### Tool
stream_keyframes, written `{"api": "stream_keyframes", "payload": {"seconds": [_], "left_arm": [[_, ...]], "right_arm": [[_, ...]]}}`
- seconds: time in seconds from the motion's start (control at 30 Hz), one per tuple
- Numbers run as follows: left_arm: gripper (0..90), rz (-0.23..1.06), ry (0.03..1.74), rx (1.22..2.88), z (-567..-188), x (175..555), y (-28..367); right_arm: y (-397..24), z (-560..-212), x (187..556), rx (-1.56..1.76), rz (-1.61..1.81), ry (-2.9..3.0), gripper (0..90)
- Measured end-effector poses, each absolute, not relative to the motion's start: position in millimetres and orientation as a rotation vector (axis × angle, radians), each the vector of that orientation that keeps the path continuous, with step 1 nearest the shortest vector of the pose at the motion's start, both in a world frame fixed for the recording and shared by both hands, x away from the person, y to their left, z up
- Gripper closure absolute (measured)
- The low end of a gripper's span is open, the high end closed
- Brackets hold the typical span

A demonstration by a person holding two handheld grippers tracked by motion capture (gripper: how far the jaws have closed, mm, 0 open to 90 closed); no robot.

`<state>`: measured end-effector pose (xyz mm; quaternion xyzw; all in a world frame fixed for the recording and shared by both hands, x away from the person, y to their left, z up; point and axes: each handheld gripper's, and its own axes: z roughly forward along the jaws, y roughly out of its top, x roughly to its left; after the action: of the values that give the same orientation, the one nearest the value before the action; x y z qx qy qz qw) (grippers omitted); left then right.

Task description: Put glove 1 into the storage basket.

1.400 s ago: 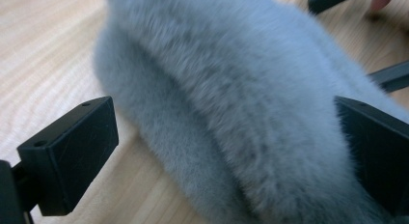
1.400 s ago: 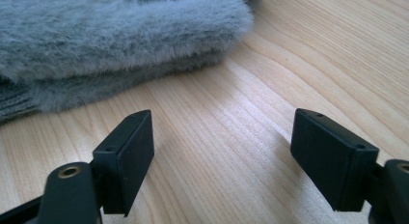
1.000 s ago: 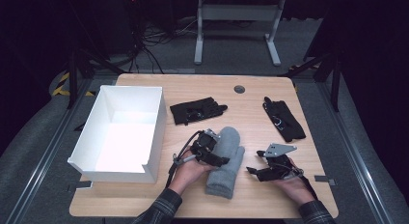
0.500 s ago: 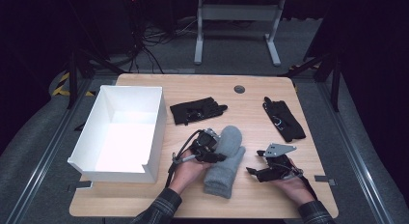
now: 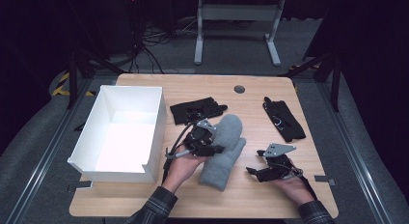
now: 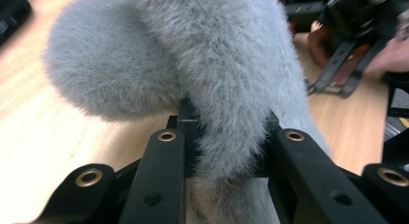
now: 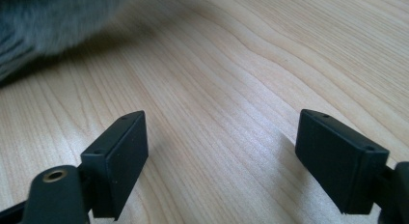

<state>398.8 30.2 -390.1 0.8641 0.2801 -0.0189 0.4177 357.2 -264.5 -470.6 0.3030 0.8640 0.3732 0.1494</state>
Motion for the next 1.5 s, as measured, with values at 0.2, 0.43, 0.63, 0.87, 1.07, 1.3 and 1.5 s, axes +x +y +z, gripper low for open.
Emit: {"api": "stream_keyframes", "payload": {"seconds": [0.2, 0.43, 0.63, 0.87, 1.07, 1.3, 1.5], "left_arm": [[74.5, 0.016, 0.694, 2.137, -356, 395, 42], [74.4, 0.077, 0.707, 2.102, -320, 398, 62], [74.4, 0.114, 0.715, 2.065, -294, 399, 79], [74.3, 0.158, 0.734, 2.025, -264, 401, 108], [74.4, 0.205, 0.755, 1.994, -240, 399, 133], [74.4, 0.275, 0.795, 1.959, -216, 394, 168], [74.4, 0.313, 0.846, 1.94, -210, 390, 198]], "right_arm": [[-264, -471, 357, 0.871, 1.072, 2.483, 19.3], [-265, -471, 357, 0.871, 1.072, 2.483, 19.2], [-265, -470, 357, 0.873, 1.068, 2.482, 19.2], [-265, -470, 357, 0.875, 1.068, 2.482, 19.1], [-265, -470, 357, 0.876, 1.068, 2.482, 19.1], [-264, -470, 357, 0.877, 1.067, 2.481, 19.1], [-264, -470, 357, 0.881, 1.068, 2.479, 19.1]]}}
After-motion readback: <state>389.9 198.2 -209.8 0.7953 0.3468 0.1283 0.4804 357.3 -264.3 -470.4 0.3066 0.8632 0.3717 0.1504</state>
